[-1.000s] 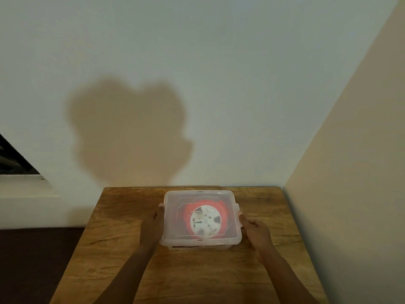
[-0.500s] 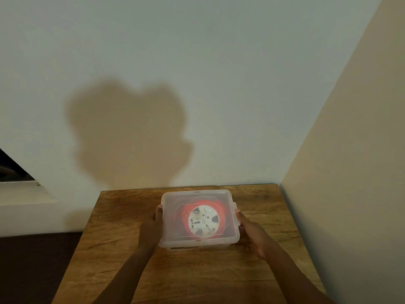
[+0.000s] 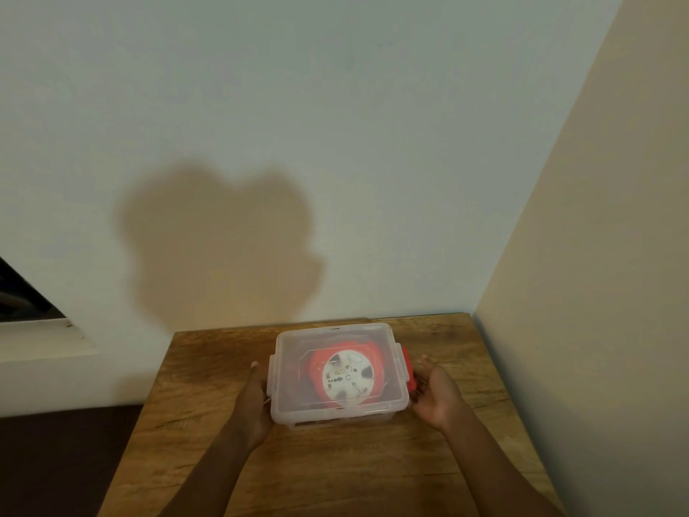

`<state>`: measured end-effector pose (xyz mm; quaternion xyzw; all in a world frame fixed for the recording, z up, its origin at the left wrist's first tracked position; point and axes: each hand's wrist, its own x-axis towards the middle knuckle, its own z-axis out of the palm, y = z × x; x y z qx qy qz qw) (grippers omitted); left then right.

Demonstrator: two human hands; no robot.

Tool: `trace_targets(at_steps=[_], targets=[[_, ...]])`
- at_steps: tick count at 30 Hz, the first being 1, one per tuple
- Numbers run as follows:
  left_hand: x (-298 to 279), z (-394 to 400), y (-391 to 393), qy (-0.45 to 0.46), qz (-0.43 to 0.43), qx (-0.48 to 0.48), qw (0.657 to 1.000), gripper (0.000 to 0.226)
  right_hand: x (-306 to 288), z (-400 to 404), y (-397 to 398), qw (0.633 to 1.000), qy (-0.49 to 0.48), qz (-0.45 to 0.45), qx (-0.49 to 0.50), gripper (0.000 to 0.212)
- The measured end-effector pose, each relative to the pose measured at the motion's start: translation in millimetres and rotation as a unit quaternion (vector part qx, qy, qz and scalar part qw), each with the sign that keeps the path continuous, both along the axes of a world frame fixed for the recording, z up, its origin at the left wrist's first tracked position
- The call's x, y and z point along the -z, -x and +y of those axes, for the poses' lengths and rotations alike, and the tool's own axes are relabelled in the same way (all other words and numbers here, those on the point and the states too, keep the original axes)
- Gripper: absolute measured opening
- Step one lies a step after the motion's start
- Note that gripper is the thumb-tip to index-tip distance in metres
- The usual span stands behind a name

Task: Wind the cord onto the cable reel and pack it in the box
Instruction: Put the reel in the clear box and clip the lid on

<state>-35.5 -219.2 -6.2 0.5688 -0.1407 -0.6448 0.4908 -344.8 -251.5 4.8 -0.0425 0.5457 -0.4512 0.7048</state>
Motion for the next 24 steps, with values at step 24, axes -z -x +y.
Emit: trace_targets(at_steps=[24], targets=[[-7.1,4.4,-5.7,-0.008,-0.079,0.029,0.996,0.025,11.6,32.7,-51.8,0.868,0.257,0.425,-0.007,0.049]])
